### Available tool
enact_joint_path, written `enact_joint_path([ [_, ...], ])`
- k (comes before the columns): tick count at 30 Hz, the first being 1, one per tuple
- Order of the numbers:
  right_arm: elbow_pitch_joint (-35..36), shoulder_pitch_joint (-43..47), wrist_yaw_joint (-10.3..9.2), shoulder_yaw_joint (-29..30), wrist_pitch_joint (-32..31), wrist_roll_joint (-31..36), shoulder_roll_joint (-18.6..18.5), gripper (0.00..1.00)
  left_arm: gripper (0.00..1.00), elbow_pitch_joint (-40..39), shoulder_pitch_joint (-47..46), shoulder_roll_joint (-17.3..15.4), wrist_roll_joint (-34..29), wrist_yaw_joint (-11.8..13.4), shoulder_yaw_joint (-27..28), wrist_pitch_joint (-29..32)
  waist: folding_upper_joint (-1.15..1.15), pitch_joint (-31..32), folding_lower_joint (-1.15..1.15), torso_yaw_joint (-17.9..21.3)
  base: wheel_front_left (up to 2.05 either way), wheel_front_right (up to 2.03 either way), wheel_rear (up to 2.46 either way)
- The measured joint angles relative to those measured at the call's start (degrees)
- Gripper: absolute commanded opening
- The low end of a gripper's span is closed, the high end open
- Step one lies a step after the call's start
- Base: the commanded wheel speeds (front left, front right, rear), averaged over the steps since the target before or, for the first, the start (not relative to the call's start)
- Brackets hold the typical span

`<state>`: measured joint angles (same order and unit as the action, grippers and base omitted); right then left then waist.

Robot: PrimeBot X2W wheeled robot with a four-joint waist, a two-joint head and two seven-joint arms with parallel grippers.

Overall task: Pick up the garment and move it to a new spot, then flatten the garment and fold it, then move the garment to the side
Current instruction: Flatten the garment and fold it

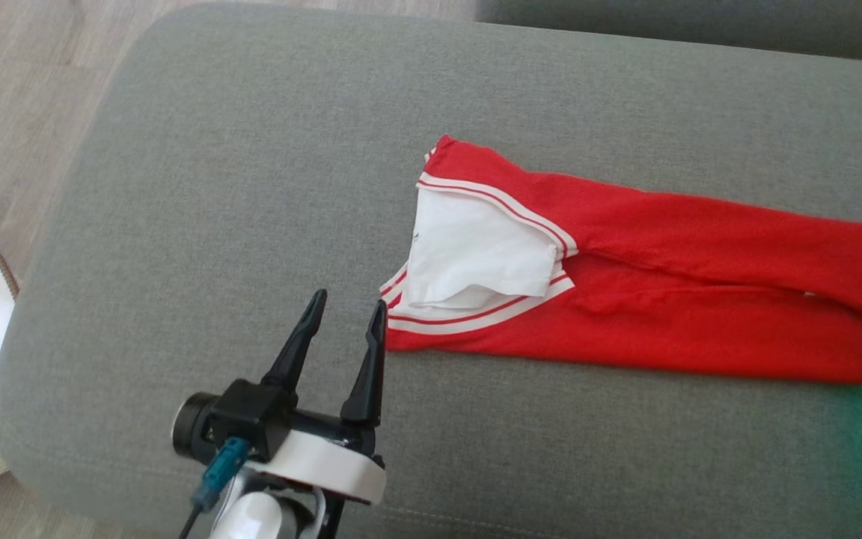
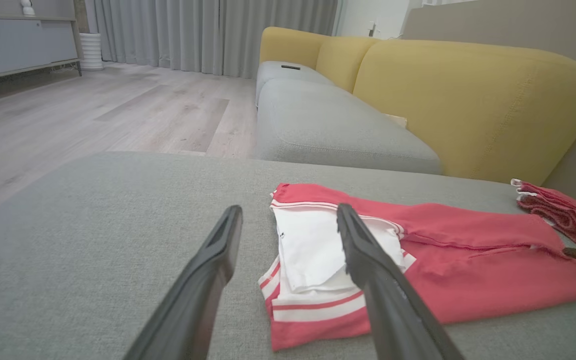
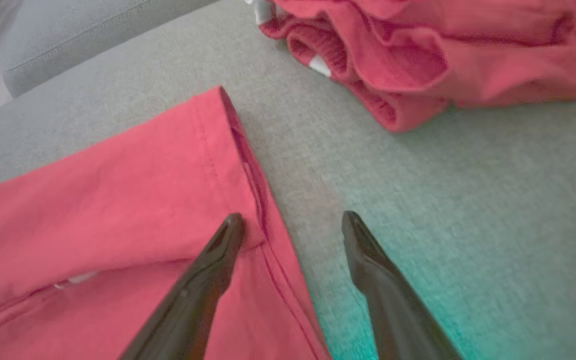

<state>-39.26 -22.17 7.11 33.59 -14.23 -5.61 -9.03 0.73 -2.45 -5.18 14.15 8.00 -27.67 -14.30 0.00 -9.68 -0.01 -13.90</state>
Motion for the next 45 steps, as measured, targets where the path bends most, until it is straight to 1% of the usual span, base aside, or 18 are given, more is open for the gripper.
enact_joint_path([
  [5, 1.1, 0.9, 0.00, -0.5, -1.0, -1.2, 1.6, 1.00, 1.00, 0.2, 0.0, 0.5, -0.7, -0.9, 1.2, 0.0, 0.00, 0.0, 0.00, 1.0, 0.00, 0.00, 0.00],
  [11, 0.4, 0.2, 0.00, -2.2, -1.7, -2.5, 1.4, 1.00, 1.00, 0.6, 0.0, 1.4, -1.5, -2.0, 2.0, 0.0, 0.00, -0.4, 0.00, 1.4, 0.00, 0.00, 0.00],
  [13, -0.2, 0.0, 0.00, -2.5, -1.8, -2.8, 1.1, 0.76, 1.00, 0.6, 0.0, 1.5, -1.5, -2.2, 2.6, 0.0, 0.00, -0.5, 0.00, 1.3, 0.00, 0.00, 0.00],
  [14, -0.4, -0.2, 0.00, -2.6, -1.9, -2.9, 0.9, 0.57, 1.00, 0.6, 0.0, 1.5, -1.5, -2.5, 2.7, 0.0, 0.00, -0.5, 0.00, 1.2, 0.00, 0.00, 0.00],
  [15, -0.7, -0.5, 0.00, -2.7, -2.0, -3.0, 0.8, 0.37, 1.00, 0.6, 0.0, 1.6, -1.6, -2.5, 2.8, 0.0, 0.00, -0.5, 0.00, 1.1, 0.00, 0.00, 0.00],
  [16, -1.1, -0.8, 0.00, -3.0, -2.1, -3.2, 0.6, 0.05, 1.00, 0.6, 0.0, 1.6, -2.0, -2.5, 3.0, 0.0, 0.00, -0.5, 0.00, 1.1, 0.00, 0.00, 0.00],
  [17, -1.5, -1.1, 0.00, -3.3, -2.2, -3.5, 0.5, 0.00, 1.00, 0.6, 0.0, 1.7, -2.1, -2.5, 3.1, 0.0, 0.00, -0.5, 0.00, 1.0, 0.00, 0.00, 0.00],
  [23, -2.6, -1.3, 0.00, -5.1, -0.7, -4.4, -0.2, 0.00, 1.00, 0.6, 0.2, 1.8, -2.1, -2.5, 4.3, 0.0, 0.00, 0.3, 0.01, 1.2, 0.00, 0.00, 0.00],
  [31, -1.4, -1.3, 0.00, -5.7, 2.1, -5.2, -3.0, 0.00, 1.00, 0.7, 2.4, 1.9, -2.4, -3.2, 4.9, 0.0, 0.00, 2.0, 0.01, 3.2, 0.00, 0.00, 0.00],
  [34, 1.2, -1.2, 0.00, -6.6, 2.1, -6.1, -3.6, 0.00, 1.00, 0.9, 2.4, 1.9, -2.5, -3.5, 5.2, 0.0, 0.00, 2.7, 0.01, 4.1, 0.00, 0.00, 0.00],
  [38, 5.8, -0.3, 0.00, -9.8, 2.1, -8.7, -3.1, 0.00, 1.00, 1.3, 2.6, 1.9, -2.5, -3.6, 5.4, 0.0, 0.00, 4.0, 0.01, 4.9, 0.00, 0.00, 0.00],
  [45, 18.2, 3.4, 0.00, -17.1, -0.1, -14.5, 1.5, 0.00, 1.00, 1.7, 4.4, 1.9, -2.7, -4.1, 5.4, 0.0, 0.00, 6.2, 0.01, 4.7, 0.00, 0.00, 0.00],
])
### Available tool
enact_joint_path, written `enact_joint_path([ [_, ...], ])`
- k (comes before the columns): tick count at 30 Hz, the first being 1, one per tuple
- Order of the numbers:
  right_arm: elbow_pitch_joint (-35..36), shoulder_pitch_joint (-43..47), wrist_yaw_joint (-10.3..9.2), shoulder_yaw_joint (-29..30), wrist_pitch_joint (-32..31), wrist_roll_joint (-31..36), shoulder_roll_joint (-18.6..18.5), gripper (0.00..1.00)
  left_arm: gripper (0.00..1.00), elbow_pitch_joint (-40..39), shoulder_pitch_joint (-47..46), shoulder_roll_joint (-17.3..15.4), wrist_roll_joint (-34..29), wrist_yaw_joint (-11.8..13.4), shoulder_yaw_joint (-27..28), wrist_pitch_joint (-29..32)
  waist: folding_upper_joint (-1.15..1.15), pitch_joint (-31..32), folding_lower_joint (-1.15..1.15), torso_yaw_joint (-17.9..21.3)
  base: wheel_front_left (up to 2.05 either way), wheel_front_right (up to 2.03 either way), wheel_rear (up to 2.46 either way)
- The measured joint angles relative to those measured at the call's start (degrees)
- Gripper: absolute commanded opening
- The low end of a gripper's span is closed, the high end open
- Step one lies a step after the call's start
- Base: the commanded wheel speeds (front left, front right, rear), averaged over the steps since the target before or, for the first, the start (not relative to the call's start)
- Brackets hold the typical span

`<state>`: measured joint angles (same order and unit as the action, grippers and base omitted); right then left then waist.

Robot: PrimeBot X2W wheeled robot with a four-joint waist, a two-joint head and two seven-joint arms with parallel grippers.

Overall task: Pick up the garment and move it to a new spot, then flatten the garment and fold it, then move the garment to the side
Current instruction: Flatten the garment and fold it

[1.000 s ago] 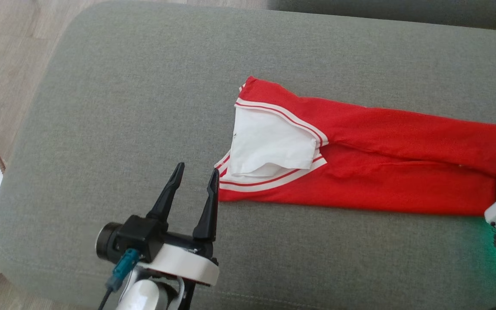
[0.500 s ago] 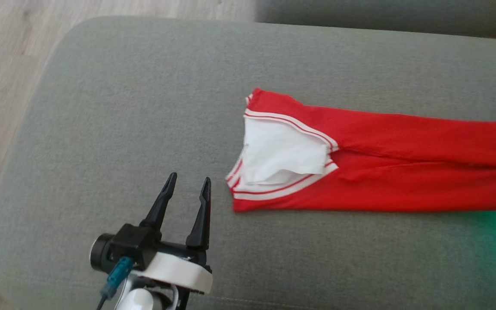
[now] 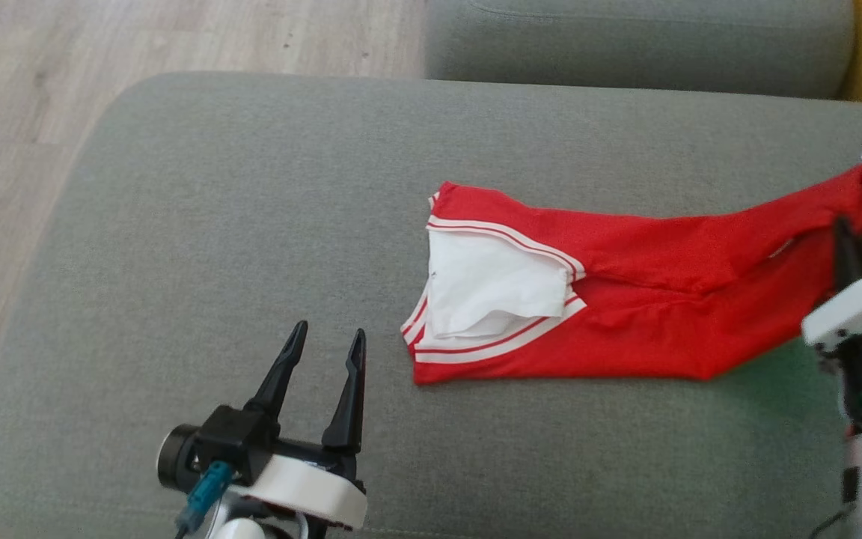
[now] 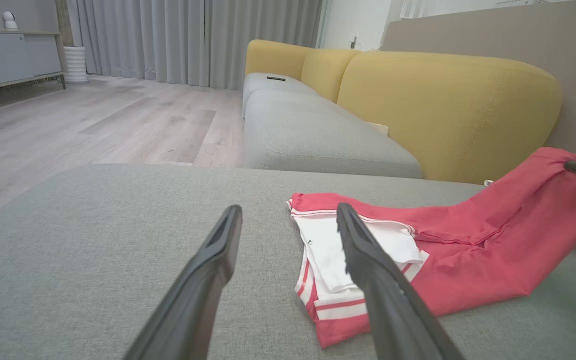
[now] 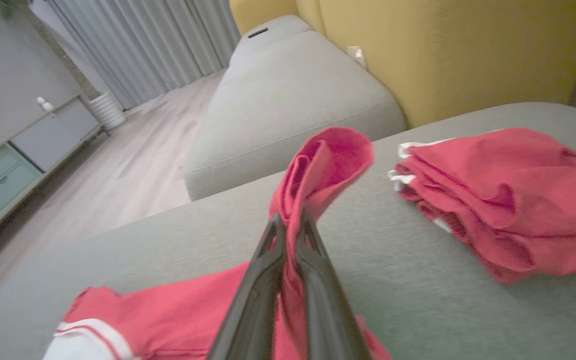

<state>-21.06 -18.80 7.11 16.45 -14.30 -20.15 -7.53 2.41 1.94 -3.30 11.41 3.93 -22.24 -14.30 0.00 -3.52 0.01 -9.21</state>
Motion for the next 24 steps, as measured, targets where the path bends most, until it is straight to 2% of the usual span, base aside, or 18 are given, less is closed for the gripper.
enact_joint_path([
  [4, 6.1, 1.9, 0.00, -5.0, -2.6, -2.9, 2.7, 0.00, 1.00, 0.0, 0.2, 0.0, -0.2, -0.2, 0.0, 0.0, 0.00, 0.6, 0.00, -1.8, 0.00, 0.00, 0.00],
  [10, 6.6, 1.9, 0.00, -11.0, -4.0, -5.8, 4.4, 0.00, 1.00, 0.1, 0.2, 0.0, 0.4, -0.2, -0.8, 0.0, 0.00, 0.9, -0.01, -4.5, 0.00, 0.00, 0.00],
  [15, 1.9, 1.5, 0.00, -16.7, -4.3, -11.7, 4.4, 0.00, 1.00, 0.5, 0.2, 0.0, 1.6, 0.1, -1.6, 0.0, 0.00, 1.2, -0.01, -7.8, 0.00, 0.00, 0.00],
  [24, -7.6, -5.1, 0.00, -26.7, 0.3, -20.3, 4.5, 0.00, 1.00, 1.2, 0.2, 0.0, 3.9, 0.4, -1.9, 0.0, 0.00, 0.5, -0.01, -13.4, 0.00, 0.00, 0.00],
])
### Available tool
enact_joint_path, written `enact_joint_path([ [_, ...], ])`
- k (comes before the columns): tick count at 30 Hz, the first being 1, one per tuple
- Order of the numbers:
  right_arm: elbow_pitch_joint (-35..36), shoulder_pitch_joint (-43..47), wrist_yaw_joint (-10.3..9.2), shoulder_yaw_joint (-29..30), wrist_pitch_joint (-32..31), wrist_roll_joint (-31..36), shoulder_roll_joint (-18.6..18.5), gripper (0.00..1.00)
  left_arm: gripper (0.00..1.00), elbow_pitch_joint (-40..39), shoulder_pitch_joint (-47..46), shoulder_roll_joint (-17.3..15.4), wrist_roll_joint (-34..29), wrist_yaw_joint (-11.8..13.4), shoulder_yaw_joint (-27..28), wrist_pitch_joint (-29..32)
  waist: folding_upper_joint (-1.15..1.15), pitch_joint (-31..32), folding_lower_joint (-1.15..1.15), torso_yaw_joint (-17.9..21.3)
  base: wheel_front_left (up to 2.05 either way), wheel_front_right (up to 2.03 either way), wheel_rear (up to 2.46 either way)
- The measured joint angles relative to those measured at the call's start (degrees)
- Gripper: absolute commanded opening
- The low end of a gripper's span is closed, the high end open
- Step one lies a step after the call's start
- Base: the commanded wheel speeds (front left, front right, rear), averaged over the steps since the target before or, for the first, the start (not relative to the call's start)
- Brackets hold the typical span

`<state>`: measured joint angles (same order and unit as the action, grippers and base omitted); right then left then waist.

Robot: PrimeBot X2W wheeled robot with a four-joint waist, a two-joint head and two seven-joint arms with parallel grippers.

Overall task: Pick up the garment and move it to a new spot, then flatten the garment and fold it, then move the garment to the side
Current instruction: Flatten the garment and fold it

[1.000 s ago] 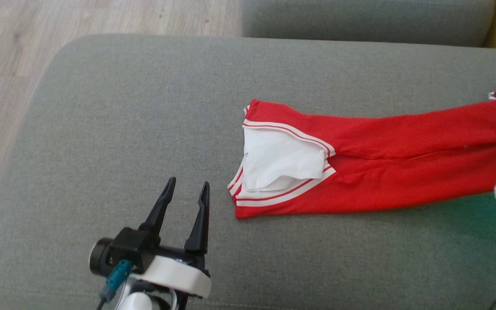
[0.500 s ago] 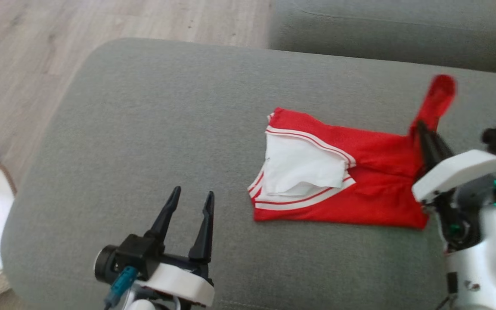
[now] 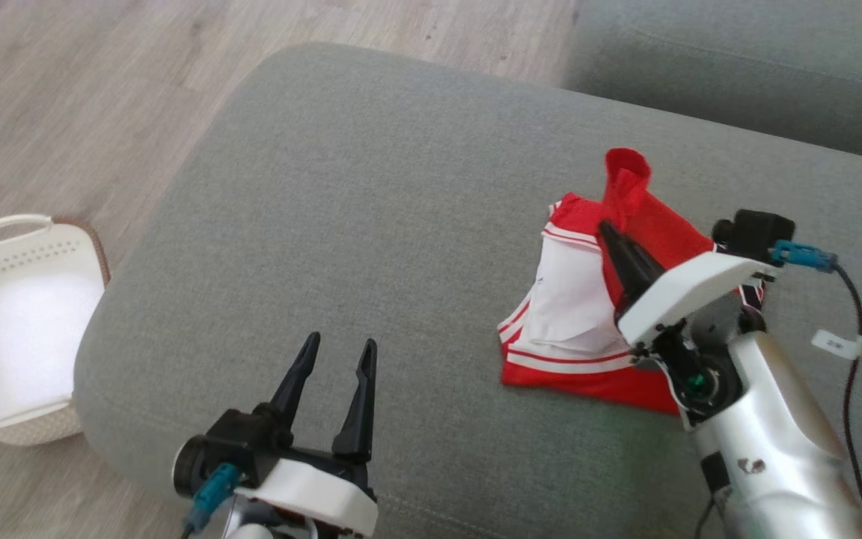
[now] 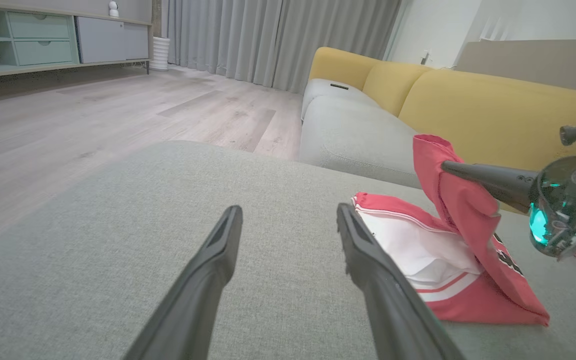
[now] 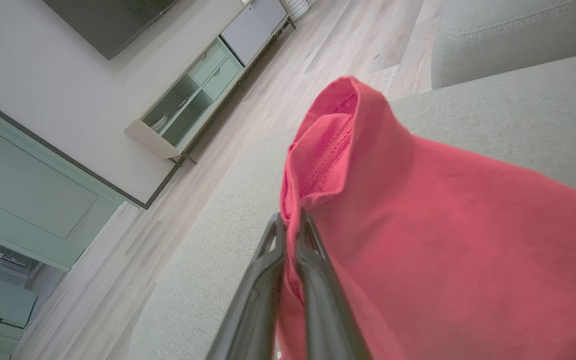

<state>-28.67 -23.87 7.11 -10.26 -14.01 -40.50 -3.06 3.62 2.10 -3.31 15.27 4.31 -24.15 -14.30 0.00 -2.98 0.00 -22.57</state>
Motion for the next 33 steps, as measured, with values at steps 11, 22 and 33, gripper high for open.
enact_joint_path([
  [11, -10.7, -5.9, 0.00, -9.9, 5.6, -9.7, -0.2, 1.00, 1.00, 0.4, -0.1, 0.0, 0.0, 0.7, -1.0, 0.0, 0.00, -1.7, -0.01, -0.9, 0.00, 0.00, 0.00],
  [22, -12.1, -8.1, 0.00, -8.1, 16.7, -6.2, -1.7, 1.00, 1.00, 0.1, -0.2, 0.0, 0.0, 1.2, 0.3, 0.0, 0.00, -0.6, 0.00, 4.1, 0.00, 0.00, 0.00],
  [33, -5.9, 6.1, 0.00, -6.0, 26.6, 1.6, -8.8, 1.00, 1.00, -0.5, 2.3, 0.0, -1.9, 1.2, 5.3, 0.0, 0.00, 3.3, 0.00, 10.5, 0.00, 0.00, 0.00],
])
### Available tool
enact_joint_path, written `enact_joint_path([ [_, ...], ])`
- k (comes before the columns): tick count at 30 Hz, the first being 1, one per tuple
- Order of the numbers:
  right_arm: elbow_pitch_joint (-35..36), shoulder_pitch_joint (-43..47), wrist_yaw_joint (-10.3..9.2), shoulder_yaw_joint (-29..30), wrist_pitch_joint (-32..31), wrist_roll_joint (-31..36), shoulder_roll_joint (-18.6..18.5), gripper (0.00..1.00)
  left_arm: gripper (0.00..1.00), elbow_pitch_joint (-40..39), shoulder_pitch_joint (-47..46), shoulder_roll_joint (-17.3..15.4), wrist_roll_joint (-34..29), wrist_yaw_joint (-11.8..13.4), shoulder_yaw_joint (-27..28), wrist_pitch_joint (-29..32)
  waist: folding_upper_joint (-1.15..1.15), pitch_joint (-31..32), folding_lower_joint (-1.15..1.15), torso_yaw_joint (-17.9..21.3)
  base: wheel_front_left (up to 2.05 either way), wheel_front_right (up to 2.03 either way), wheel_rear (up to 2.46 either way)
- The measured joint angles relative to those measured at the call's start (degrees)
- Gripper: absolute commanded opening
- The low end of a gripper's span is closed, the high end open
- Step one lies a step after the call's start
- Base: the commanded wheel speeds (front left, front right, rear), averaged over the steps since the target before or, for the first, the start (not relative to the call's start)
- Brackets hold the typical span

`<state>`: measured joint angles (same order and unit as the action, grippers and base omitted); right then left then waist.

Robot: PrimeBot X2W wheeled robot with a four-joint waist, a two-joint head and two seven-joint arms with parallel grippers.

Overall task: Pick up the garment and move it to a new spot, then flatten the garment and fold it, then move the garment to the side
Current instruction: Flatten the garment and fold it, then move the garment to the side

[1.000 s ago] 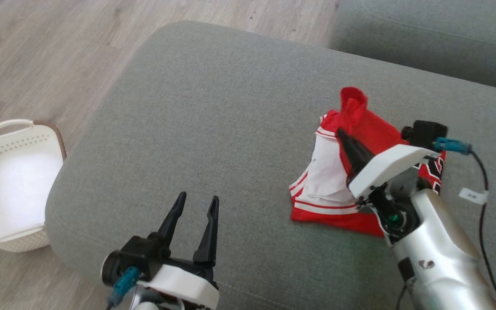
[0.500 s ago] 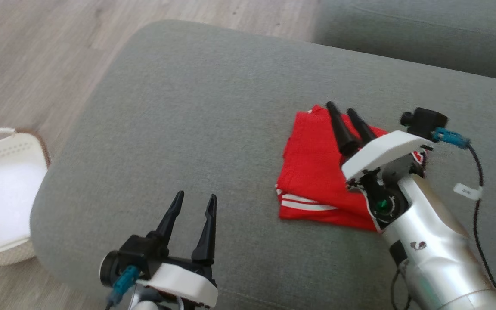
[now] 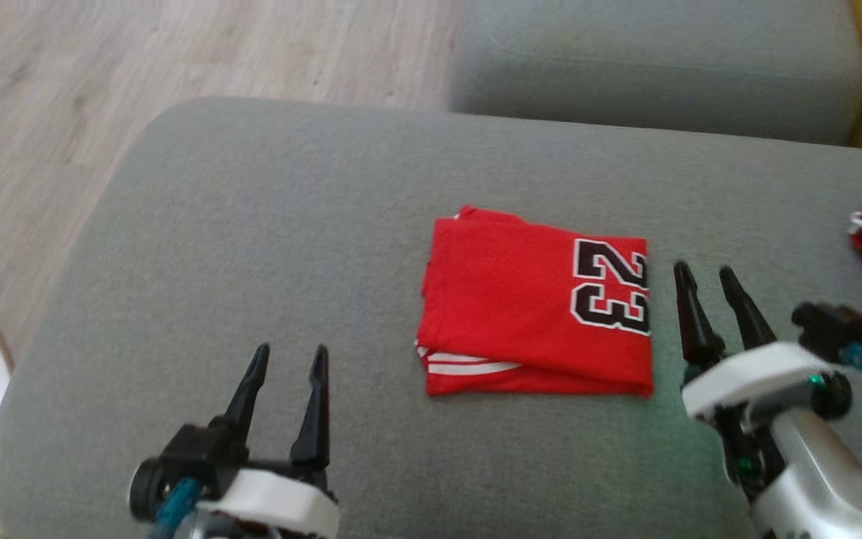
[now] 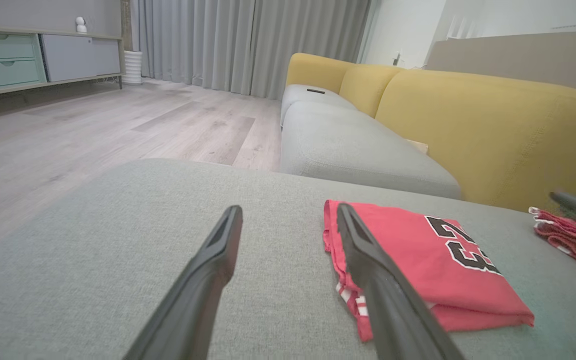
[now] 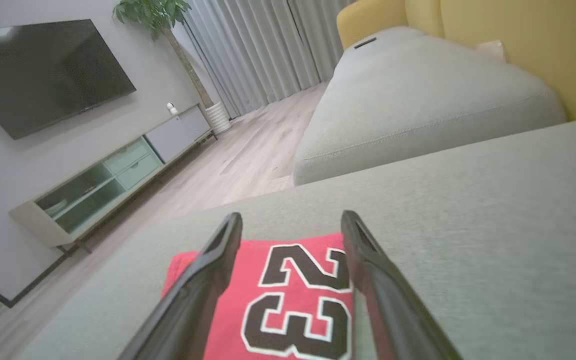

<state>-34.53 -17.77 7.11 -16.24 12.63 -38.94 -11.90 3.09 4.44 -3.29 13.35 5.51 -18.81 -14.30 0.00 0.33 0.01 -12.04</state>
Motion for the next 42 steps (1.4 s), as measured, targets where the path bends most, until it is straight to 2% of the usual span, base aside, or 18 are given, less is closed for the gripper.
enact_joint_path([
  [4, 2.9, 4.4, 0.00, 2.0, 1.2, 6.5, -1.8, 1.00, 1.00, -0.5, 2.1, -0.1, -1.7, -0.6, 1.5, 0.0, 0.00, 1.0, 0.00, 2.1, 0.00, 0.00, 0.00],
  [7, 6.0, 7.7, 0.00, 4.3, 1.6, 12.0, -1.8, 1.00, 1.00, -1.2, 2.6, -0.2, -3.7, -1.0, 2.2, 0.0, 0.00, 1.6, 0.00, 3.3, 0.00, 0.00, 0.00],
  [11, 10.9, 12.1, 0.00, 8.0, 1.6, 17.8, -0.4, 1.00, 1.00, -1.6, 3.5, -0.2, -3.7, -1.1, 3.5, 0.0, 0.00, 2.2, 0.00, 4.3, 0.00, 0.00, 0.00],
  [15, 16.4, 18.3, 0.00, 11.7, 1.6, 22.6, 3.8, 1.00, 1.00, -1.7, 5.2, -0.1, -3.7, -1.6, 4.1, 0.0, 0.00, 2.9, 0.00, 5.0, 0.00, 0.00, 0.00],
  [18, 17.6, 22.2, 0.00, 12.6, 1.6, 23.4, 6.4, 1.00, 1.00, -1.7, 5.7, -0.1, -4.2, -1.8, 4.5, 0.0, 0.00, 3.6, 0.00, 5.3, 0.00, 0.00, 0.00],
  [22, 17.8, 25.4, 0.00, 12.4, 1.6, 24.4, 7.4, 1.00, 1.00, -1.7, 6.9, -0.1, -4.2, -2.0, 4.7, 0.0, 0.00, 4.6, 0.01, 5.9, 0.00, 0.00, 0.00],
  [42, 19.1, 25.6, 0.00, 12.6, 1.6, 25.9, 7.9, 1.00, 1.00, -1.5, 7.7, -0.1, -4.8, -2.4, 4.5, 0.0, 0.00, 4.1, -0.01, 6.4, 0.00, 0.00, 0.00],
])
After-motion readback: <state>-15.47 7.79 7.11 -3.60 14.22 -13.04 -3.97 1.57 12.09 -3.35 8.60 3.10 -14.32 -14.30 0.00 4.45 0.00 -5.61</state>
